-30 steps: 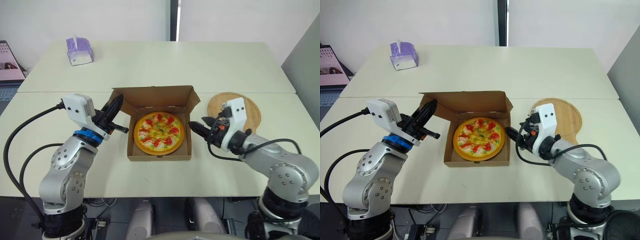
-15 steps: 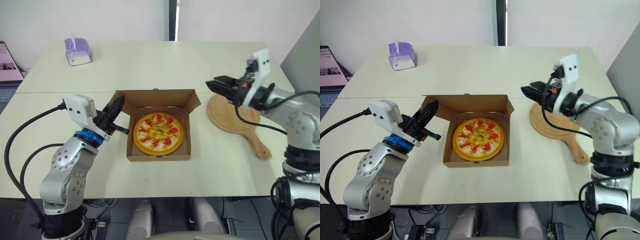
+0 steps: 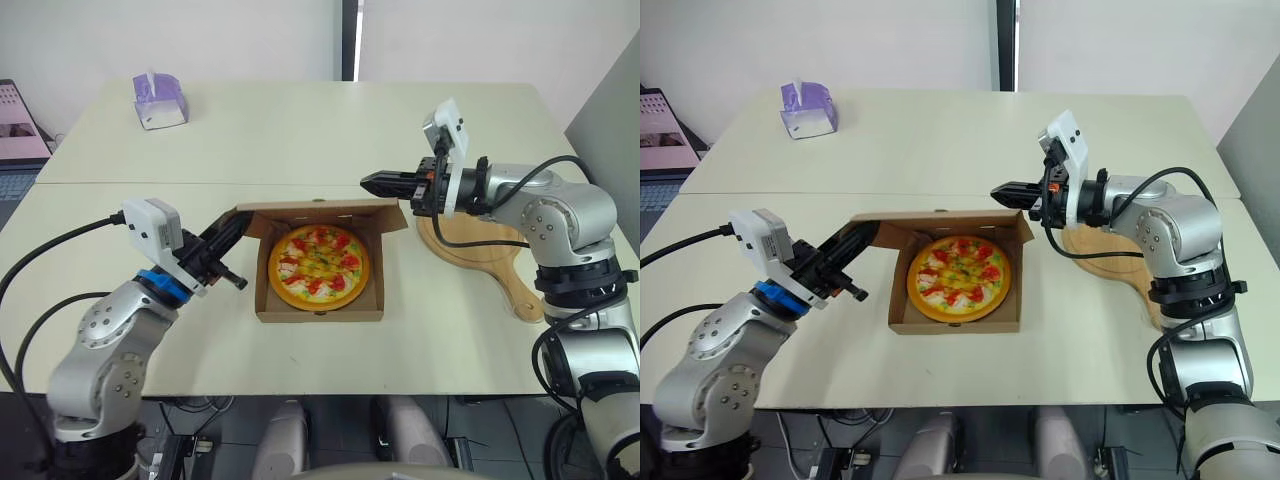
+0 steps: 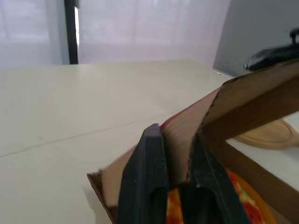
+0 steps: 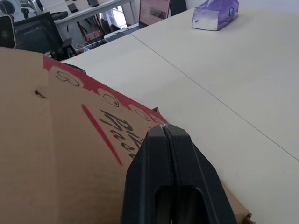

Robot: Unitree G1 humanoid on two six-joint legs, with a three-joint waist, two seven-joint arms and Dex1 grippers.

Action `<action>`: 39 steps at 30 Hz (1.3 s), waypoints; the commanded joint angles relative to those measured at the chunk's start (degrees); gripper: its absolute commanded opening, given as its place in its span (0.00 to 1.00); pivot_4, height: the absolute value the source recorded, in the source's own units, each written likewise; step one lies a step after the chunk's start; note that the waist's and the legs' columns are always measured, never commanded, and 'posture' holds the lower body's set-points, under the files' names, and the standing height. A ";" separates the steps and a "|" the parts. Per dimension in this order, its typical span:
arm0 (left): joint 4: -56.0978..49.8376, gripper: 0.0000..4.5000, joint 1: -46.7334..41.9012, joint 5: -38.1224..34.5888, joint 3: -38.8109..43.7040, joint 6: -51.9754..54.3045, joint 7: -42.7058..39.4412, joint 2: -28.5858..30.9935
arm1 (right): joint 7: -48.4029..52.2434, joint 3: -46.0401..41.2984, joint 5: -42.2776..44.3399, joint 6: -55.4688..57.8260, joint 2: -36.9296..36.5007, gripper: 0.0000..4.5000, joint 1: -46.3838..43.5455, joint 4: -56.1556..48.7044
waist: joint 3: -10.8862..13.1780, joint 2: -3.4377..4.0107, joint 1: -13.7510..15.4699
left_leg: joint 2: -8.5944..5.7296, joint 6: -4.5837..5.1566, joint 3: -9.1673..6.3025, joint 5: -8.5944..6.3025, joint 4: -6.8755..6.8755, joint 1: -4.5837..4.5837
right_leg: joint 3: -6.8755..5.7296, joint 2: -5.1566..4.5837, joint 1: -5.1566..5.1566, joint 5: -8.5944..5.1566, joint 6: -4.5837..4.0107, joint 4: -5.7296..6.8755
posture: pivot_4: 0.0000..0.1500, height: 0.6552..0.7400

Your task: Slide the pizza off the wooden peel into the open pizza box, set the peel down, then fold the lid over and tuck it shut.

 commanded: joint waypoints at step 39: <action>24.15 0.00 -31.99 15.79 -25.06 -7.99 -38.00 13.59 | 11.21 3.88 -1.47 -10.58 -11.06 0.36 17.93 -28.64 | 0.20 0.00 0.07 | 0.01 -0.01 -0.02 0.01 -0.65 -0.04 | -0.11 -0.02 -0.02 0.02 0.03 -0.52 | 1.00 1.00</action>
